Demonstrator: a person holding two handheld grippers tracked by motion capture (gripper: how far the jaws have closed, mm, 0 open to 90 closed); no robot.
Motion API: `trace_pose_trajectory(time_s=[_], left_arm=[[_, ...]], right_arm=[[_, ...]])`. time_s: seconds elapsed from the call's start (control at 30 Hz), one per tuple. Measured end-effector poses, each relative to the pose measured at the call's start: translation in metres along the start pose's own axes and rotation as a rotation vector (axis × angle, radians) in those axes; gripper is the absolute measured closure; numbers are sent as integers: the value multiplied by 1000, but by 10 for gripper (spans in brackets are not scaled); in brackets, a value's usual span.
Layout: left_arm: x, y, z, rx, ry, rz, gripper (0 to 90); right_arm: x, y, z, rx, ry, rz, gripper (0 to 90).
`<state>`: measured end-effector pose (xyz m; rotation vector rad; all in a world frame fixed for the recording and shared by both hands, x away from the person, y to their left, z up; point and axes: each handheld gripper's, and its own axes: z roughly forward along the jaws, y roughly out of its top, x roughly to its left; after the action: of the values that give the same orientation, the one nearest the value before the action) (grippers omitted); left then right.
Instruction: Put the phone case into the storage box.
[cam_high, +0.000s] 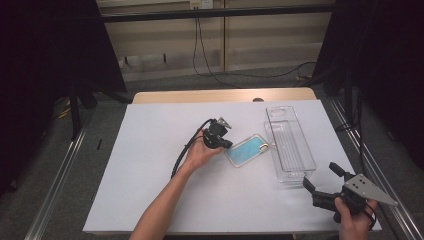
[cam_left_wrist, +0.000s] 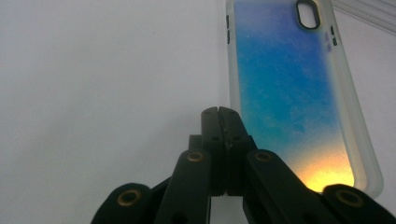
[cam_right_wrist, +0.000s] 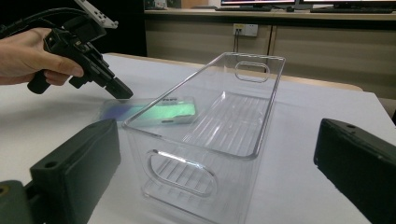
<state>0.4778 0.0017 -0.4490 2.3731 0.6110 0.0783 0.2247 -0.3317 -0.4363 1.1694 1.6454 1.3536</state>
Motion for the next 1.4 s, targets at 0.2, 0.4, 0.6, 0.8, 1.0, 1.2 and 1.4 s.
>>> trace_pose_trajectory(time_s=[0.2, 0.4, 0.6, 0.8, 1.0, 1.2, 1.4], left_arm=[[-3, -2, -2, 0, 2, -1, 900], [-3, -5, -2, -17, -9, -23, 900], [-4, -6, -3, -18, -6, -16, 900], [-5, -7, -4, -19, -11, -22, 900], [-8, -5, -5, 12, -7, -15, 900], [-8, -8, -4, -9, -22, -41, 900], [-7, -11, -7, -29, -12, -48, 890]], right_arm=[[0, 0, 0, 0, -1, 0, 0], [0, 0, 0, -1, -3, 2, 0], [0, 0, 0, 0, -1, 0, 0], [0, 0, 0, -1, -1, 0, 0], [0, 0, 0, -2, -1, 2, 0], [0, 0, 0, -2, -1, 1, 0], [0, 0, 0, 0, 1, 2, 0]])
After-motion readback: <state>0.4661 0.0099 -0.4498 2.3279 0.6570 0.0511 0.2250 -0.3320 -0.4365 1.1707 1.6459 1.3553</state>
